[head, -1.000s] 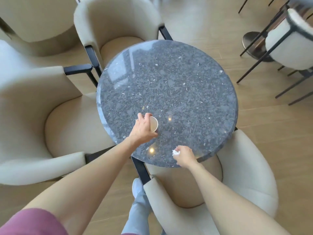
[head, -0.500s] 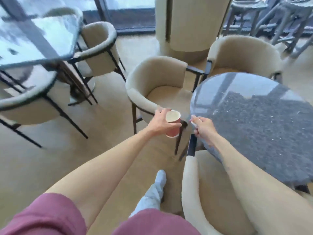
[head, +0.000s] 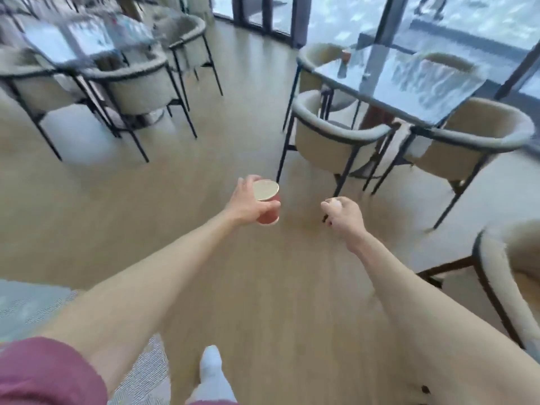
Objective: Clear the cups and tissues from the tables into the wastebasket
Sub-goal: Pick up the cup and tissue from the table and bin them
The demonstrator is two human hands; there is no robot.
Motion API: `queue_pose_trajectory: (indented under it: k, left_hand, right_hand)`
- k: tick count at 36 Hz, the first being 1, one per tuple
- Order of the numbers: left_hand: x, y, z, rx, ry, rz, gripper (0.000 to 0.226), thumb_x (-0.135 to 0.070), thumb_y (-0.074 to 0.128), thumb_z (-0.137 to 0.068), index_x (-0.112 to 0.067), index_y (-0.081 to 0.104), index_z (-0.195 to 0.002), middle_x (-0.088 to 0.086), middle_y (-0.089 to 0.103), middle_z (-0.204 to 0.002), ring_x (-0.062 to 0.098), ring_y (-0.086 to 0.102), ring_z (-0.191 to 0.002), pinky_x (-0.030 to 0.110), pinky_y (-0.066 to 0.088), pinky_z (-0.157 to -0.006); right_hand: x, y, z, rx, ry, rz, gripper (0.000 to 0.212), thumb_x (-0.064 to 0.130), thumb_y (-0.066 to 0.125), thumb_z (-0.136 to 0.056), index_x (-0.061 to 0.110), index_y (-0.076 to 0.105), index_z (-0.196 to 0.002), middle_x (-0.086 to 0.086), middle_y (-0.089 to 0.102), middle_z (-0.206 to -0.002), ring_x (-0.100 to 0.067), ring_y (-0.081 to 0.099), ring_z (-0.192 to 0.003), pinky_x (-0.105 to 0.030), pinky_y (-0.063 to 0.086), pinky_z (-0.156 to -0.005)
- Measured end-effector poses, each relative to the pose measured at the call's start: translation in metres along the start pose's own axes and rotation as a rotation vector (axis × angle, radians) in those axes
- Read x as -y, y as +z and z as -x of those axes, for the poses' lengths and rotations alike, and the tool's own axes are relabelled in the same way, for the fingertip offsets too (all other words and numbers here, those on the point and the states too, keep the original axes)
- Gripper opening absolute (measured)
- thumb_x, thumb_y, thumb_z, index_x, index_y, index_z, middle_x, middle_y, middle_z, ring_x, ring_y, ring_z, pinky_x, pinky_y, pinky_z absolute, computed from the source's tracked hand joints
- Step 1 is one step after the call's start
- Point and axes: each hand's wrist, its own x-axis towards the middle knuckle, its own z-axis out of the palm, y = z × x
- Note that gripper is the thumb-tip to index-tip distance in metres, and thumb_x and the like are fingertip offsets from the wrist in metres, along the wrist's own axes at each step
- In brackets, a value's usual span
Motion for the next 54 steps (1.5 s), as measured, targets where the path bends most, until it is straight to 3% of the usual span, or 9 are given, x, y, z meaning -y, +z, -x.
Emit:
queue_pose_trajectory:
  k: [4,9,13,17,23,29,39,47,54]
  left_hand:
    - [0.073,-0.08,-0.032,-0.096,-0.063,0.053,0.082,-0.036,0.081,-0.073,-0.013,0.038,-0.14,0.005,0.04,-0.138,0.02,0.042,-0.127,0.028,0.037,-0.1]
    - [0.143,-0.173,-0.095,-0.151,-0.086,0.063,0.077,-0.034,0.083,-0.072,-0.014,0.042,-0.135,0.003,0.042,-0.135,0.019,0.045,-0.123,0.025,0.035,-0.093]
    - [0.167,-0.235,-0.141,-0.162,-0.066,0.045,0.075,-0.031,0.083,-0.073,-0.017,0.044,-0.135,0.006,0.043,-0.131,0.021,0.047,-0.119,0.024,0.035,-0.09]
    - [0.176,-0.28,-0.189,-0.155,-0.019,0.013,0.076,-0.028,0.083,-0.073,-0.02,0.045,-0.138,0.009,0.045,-0.129,0.021,0.048,-0.119,0.021,0.032,-0.089]
    - [0.177,-0.309,-0.283,-0.153,0.06,0.035,0.08,-0.025,0.084,-0.071,-0.02,0.043,-0.139,-0.001,0.052,-0.126,0.017,0.048,-0.116,0.021,0.033,-0.091]
    - [0.171,-0.313,-0.394,-0.126,0.061,0.101,0.078,-0.028,0.086,-0.068,-0.023,0.044,-0.133,-0.005,0.057,-0.118,0.015,0.053,-0.108,0.025,0.042,-0.088]
    - [0.13,-0.375,-0.617,-0.197,0.112,0.059,0.076,-0.028,0.086,-0.068,-0.026,0.048,-0.134,-0.008,0.056,-0.113,0.011,0.05,-0.104,0.017,0.034,-0.083]
    - [0.121,-0.399,-0.787,-0.179,0.057,0.106,0.076,-0.036,0.084,-0.07,-0.028,0.045,-0.134,-0.003,0.061,-0.117,0.018,0.056,-0.109,0.027,0.042,-0.086]
    - [0.146,-0.387,-0.935,-0.133,0.02,0.179,0.08,-0.038,0.084,-0.065,-0.024,0.044,-0.134,-0.004,0.054,-0.116,0.021,0.053,-0.116,0.039,0.045,-0.101]
  right_hand:
    - [0.052,0.116,-0.032,0.129,0.019,-0.016,0.026,0.017,0.057,-0.089,0.014,0.059,-0.115,-0.003,0.062,-0.092,-0.01,0.054,-0.061,-0.023,0.042,-0.058]
    - [0.115,0.24,-0.076,0.16,0.002,-0.053,0.028,0.013,0.04,-0.094,0.01,0.058,-0.115,0.001,0.055,-0.073,-0.012,0.052,-0.061,-0.024,0.044,-0.06]
    - [0.156,0.301,-0.111,0.126,-0.034,-0.067,0.031,0.016,0.038,-0.096,0.01,0.058,-0.119,-0.004,0.06,-0.082,-0.014,0.06,-0.062,-0.034,0.053,-0.074]
    - [0.192,0.329,-0.145,0.138,-0.025,-0.098,0.029,0.008,0.051,-0.091,0.012,0.054,-0.119,-0.005,0.064,-0.083,-0.017,0.067,-0.061,-0.04,0.059,-0.08]
    - [0.238,0.36,-0.209,0.175,-0.083,-0.17,0.018,0.013,0.059,-0.092,0.005,0.054,-0.108,-0.011,0.071,-0.086,-0.02,0.067,-0.056,-0.024,0.051,-0.052]
    - [0.275,0.401,-0.307,0.214,-0.079,-0.167,0.024,0.029,0.062,-0.09,0.006,0.064,-0.093,-0.011,0.073,-0.078,-0.019,0.067,-0.057,-0.024,0.05,-0.052]
    - [0.372,0.465,-0.52,0.198,-0.074,-0.165,0.029,0.039,0.063,-0.086,0.012,0.059,-0.074,-0.001,0.056,-0.064,-0.015,0.052,-0.059,-0.031,0.046,-0.065]
    - [0.448,0.481,-0.663,0.178,-0.157,-0.176,0.017,0.018,0.062,-0.091,0.012,0.063,-0.107,-0.005,0.062,-0.079,-0.012,0.057,-0.053,-0.023,0.047,-0.052]
    - [0.463,0.534,-0.796,0.15,0.015,-0.111,0.018,0.014,0.062,-0.083,0.016,0.065,-0.101,0.0,0.064,-0.08,-0.016,0.06,-0.067,-0.029,0.054,-0.071]
